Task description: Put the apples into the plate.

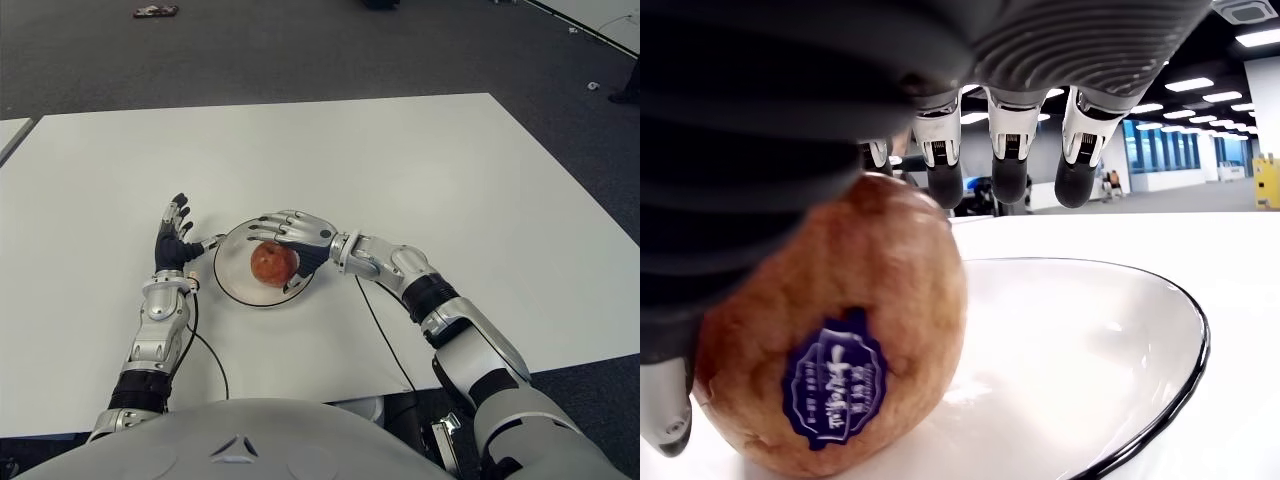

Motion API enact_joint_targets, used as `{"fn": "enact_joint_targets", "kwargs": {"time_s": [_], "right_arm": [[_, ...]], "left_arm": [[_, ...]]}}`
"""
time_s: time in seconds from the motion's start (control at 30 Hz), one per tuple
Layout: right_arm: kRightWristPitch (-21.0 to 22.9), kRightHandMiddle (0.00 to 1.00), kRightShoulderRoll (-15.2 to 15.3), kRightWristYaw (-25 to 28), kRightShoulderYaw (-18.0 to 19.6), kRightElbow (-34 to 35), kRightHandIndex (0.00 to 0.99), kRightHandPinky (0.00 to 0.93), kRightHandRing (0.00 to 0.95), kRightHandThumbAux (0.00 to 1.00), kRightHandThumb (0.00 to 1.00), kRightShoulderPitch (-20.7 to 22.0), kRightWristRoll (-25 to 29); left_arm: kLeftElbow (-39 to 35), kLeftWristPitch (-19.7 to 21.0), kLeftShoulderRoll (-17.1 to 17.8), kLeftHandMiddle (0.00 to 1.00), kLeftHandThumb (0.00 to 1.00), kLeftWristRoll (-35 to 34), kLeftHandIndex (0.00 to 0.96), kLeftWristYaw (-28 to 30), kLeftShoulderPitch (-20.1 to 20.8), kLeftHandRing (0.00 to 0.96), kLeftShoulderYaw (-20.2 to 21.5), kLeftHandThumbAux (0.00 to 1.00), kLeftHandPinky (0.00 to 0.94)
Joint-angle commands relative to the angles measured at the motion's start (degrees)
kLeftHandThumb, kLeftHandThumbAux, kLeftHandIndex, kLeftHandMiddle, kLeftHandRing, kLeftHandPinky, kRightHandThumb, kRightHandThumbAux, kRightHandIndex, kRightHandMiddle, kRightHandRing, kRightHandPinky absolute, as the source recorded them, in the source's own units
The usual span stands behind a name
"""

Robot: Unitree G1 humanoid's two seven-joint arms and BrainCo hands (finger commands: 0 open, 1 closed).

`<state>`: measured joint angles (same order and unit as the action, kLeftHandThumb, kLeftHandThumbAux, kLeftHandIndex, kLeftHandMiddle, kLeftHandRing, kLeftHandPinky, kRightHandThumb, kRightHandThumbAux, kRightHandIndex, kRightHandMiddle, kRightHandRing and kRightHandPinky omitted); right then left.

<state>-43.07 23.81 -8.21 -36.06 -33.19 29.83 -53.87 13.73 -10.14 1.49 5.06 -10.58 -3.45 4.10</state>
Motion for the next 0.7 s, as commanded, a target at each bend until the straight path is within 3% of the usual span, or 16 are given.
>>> {"fn": "enact_joint_targets", "kwargs": {"time_s": [0.03, 0.53, 0.7], "right_arm": [[0.45, 0.0, 0.67, 0.81, 0.2, 0.38, 0.0, 0.0, 0.0, 0.588, 0.032, 0.04, 0.82], [1.0, 0.0, -0.17, -1.63, 1.97, 0.04, 0.0, 0.0, 0.0, 0.567, 0.049, 0.13, 2.27], [1.73, 0.0, -1.71, -1.82, 5.05, -4.04, 0.0, 0.0, 0.0, 0.552, 0.043, 3.91, 6.37]], "left_arm": [[0.23, 0.62, -0.09, 0.0, 0.0, 0.09, 0.0, -0.01, -0.34, 0.0, 0.08, 0.378, 0.031], [0.35, 0.32, -0.13, 0.0, 0.0, -0.23, 0.0, 0.27, -0.45, 0.0, 0.11, 0.389, 0.027], [0.14, -0.08, -0.16, 0.0, 0.0, -0.44, 0.0, 0.39, -0.65, 0.0, 0.14, 0.393, 0.03]]}}
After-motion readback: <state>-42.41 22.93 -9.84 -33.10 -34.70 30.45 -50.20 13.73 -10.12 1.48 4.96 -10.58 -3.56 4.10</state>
